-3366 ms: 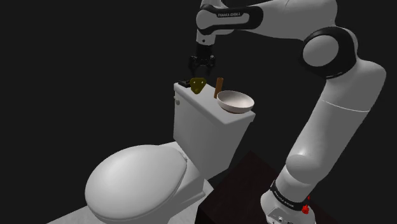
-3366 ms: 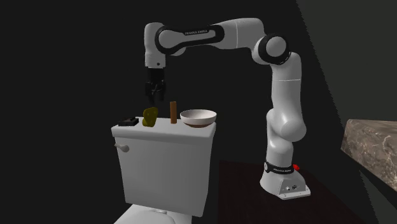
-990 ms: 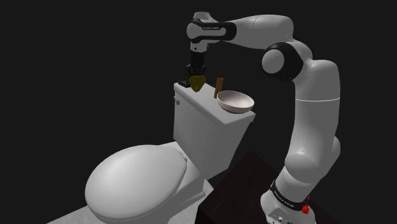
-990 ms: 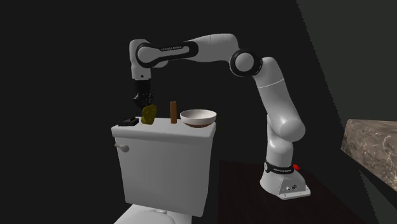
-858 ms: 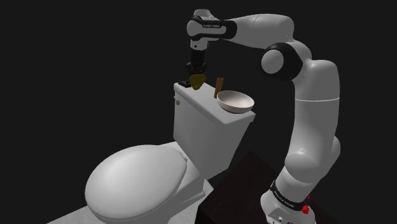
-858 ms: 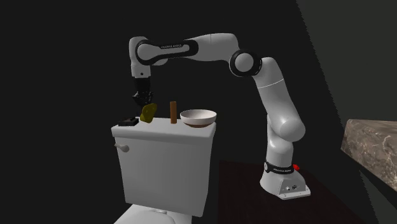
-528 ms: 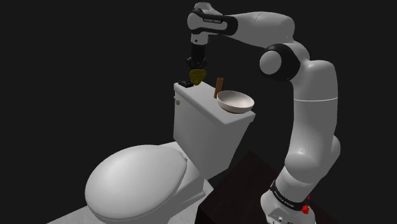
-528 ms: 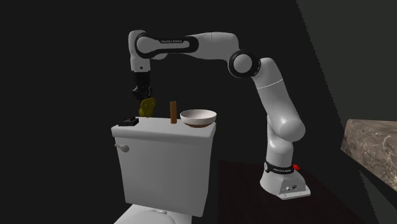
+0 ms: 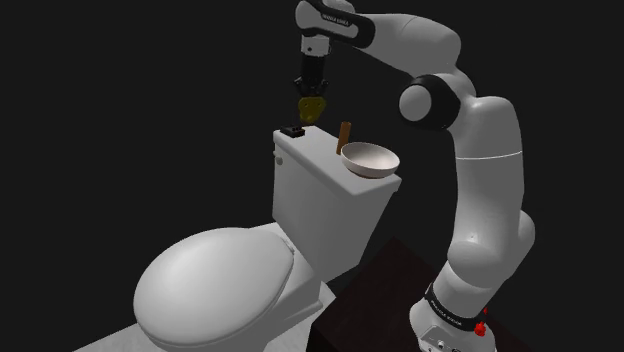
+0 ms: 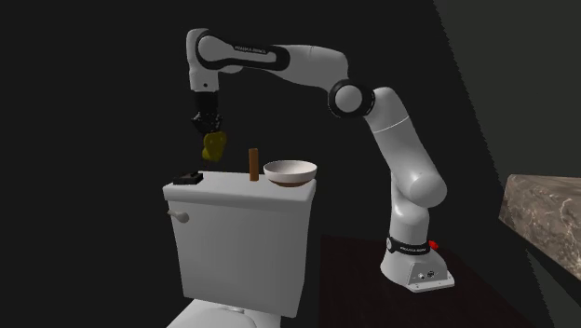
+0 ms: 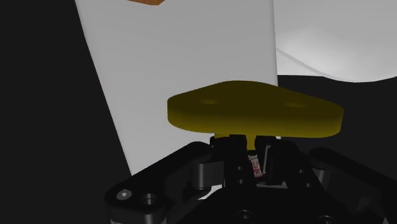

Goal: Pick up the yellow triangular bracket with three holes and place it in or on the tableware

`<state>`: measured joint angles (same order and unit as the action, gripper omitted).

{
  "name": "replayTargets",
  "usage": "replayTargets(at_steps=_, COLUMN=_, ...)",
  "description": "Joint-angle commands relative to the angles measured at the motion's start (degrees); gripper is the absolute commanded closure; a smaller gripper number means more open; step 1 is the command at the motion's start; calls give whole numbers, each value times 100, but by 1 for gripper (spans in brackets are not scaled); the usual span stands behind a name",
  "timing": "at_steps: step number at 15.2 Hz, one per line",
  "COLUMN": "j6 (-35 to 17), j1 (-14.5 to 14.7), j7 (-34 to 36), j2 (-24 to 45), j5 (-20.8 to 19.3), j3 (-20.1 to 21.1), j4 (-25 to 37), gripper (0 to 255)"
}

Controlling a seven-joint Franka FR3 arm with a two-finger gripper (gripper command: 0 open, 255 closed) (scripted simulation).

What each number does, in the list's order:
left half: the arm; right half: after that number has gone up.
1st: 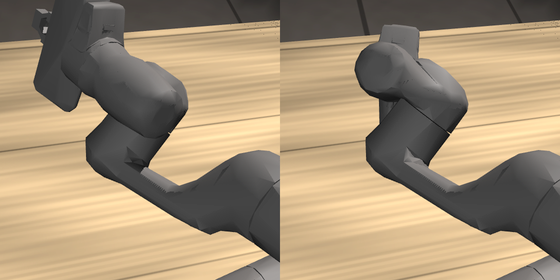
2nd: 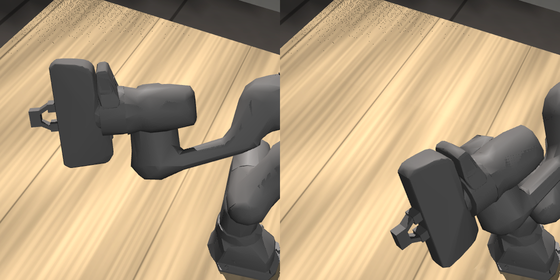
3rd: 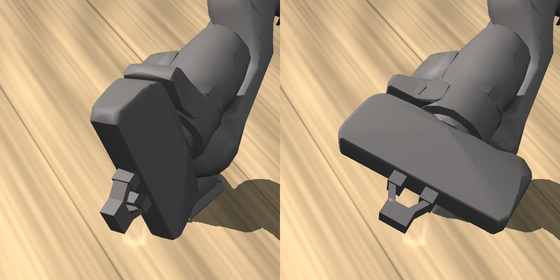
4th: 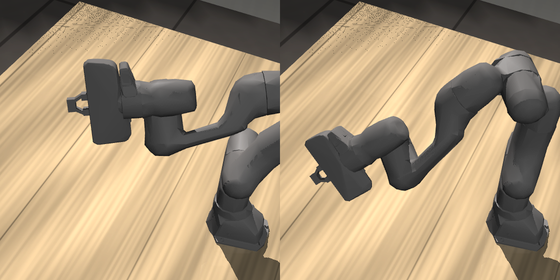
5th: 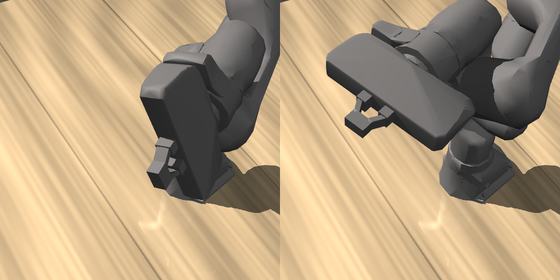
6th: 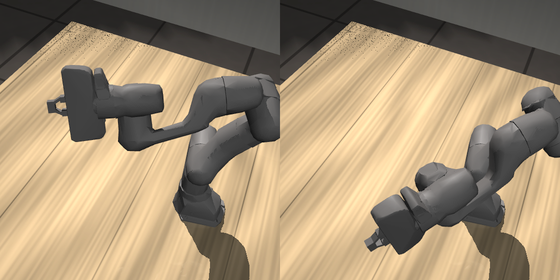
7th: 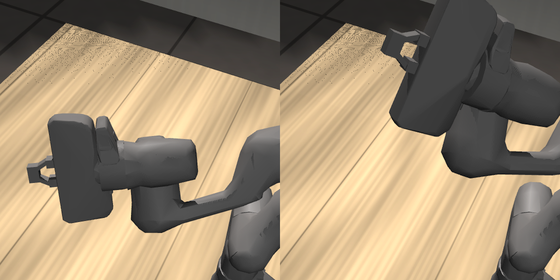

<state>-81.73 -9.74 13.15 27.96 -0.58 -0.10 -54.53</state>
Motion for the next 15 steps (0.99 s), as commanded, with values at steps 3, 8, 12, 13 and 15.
replayTargets(at_steps=3, j6=527, j1=0, j7=-6, j2=316, j5=0, j3=-1, j4=840, gripper=255)
replayTargets(at_steps=8, j6=362, j1=-50, j7=-62, j2=-398, j5=2, j3=-9, j4=-37, gripper=255)
replayTargets(at_steps=12, j6=-209, j1=-139, j7=-185, j2=-1734, j5=4, j3=-48, j4=-1943, gripper=255)
replayTargets(at_steps=13, j6=-293, j1=-160, j7=-219, j2=-2008, j5=3, j3=-61, j4=-2301, gripper=255)
replayTargets(at_steps=15, j6=-418, j1=-200, j7=-290, j2=-2524, j5=-3, j3=-92, j4=-2941, gripper=255)
